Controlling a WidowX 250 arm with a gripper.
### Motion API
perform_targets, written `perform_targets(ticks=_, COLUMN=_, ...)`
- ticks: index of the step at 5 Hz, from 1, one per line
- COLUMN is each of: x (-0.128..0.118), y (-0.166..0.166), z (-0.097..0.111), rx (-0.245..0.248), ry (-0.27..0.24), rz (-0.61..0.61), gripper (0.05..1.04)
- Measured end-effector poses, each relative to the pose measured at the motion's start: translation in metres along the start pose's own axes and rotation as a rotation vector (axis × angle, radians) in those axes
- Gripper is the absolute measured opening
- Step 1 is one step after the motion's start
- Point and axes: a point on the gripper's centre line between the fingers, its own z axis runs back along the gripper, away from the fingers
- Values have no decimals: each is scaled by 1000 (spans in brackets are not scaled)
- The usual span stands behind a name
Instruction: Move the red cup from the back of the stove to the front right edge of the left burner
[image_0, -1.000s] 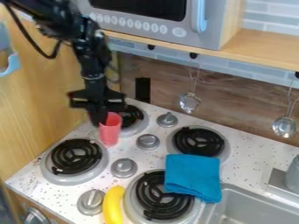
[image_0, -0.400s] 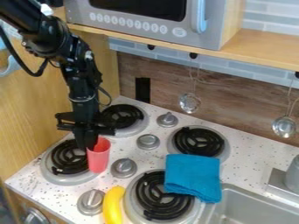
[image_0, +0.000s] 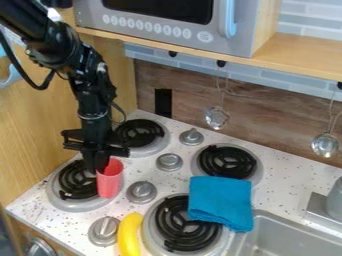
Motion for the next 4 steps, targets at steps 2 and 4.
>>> perform_targets(ticks=2, x=-3, y=14, z=-12, rx=12, ry=31, rz=29, gripper=87)
perform_targets(ticks=4, x=-10, y=13, z=-21, rx=9, ry=47, rz=16, gripper=87)
